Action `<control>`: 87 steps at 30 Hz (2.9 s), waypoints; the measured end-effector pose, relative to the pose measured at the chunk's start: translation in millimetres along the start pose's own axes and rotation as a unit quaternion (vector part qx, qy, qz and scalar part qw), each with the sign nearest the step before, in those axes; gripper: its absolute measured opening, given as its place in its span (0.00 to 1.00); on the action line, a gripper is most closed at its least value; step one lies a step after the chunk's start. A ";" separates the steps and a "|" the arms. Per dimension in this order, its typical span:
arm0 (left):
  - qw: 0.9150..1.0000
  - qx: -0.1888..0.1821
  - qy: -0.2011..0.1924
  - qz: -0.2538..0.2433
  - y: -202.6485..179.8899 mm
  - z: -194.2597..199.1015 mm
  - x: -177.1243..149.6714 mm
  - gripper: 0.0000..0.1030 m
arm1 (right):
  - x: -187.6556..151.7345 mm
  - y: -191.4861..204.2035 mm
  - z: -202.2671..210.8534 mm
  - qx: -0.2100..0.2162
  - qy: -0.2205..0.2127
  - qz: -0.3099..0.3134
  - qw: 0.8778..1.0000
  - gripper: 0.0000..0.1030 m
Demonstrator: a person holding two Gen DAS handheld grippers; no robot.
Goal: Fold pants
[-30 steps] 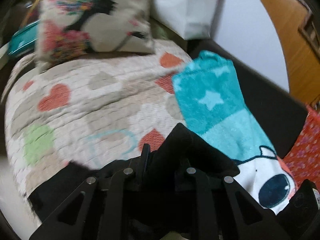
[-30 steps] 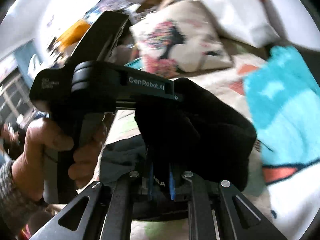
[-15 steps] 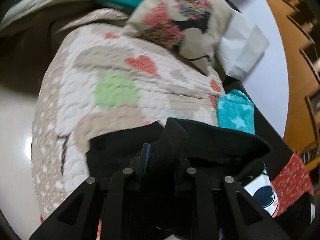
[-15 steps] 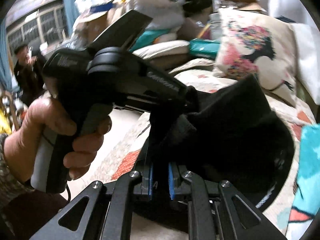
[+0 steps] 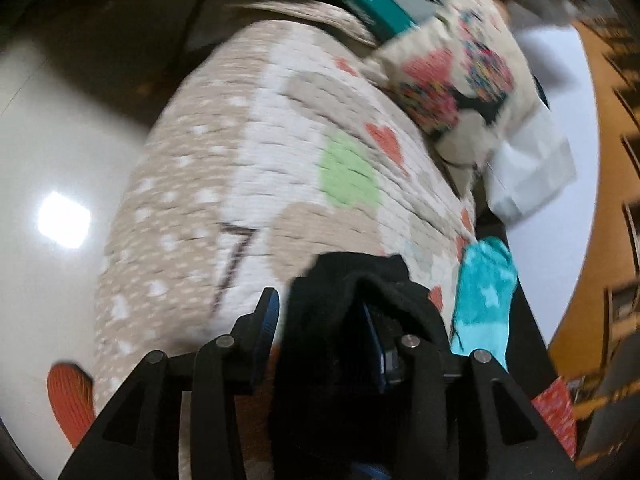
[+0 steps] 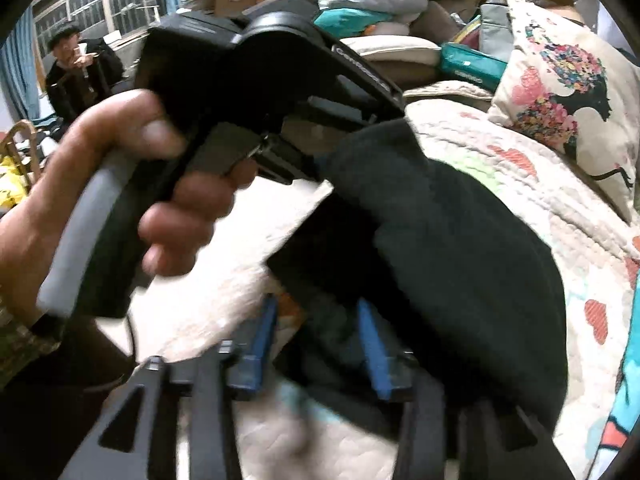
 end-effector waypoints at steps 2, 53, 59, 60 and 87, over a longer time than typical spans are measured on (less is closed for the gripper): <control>1.000 0.003 0.002 0.030 13.7 4.1 -0.8 0.43 | -7.7 6.7 8.9 0.005 0.001 0.016 1.000 0.57; 0.995 0.021 -0.005 0.097 21.9 27.0 -43.1 0.58 | 12.9 -169.4 55.6 0.052 -0.047 -0.241 0.968 0.23; 0.991 0.008 -0.034 0.131 33.1 42.3 -39.2 0.58 | 69.6 -120.7 -15.2 0.067 0.038 -0.184 0.980 0.24; 0.991 0.014 -0.037 0.130 33.6 44.2 -38.9 0.58 | 75.7 -118.2 -26.9 0.069 0.048 -0.191 0.978 0.26; 0.974 0.197 -0.107 -0.018 -13.1 32.6 -78.6 0.67 | -56.7 -161.0 77.0 0.026 -0.040 -0.245 0.968 0.57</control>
Point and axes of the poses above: each gripper's, at about its wrist camera, not at the fingertips, and z roughly against the way its jaws point, y to its left, x to its top, the point moved 4 cm from there along -z, roughly the way its jaws point, and after that the axes turned 14 degrees about y, right-handed, at the moved point
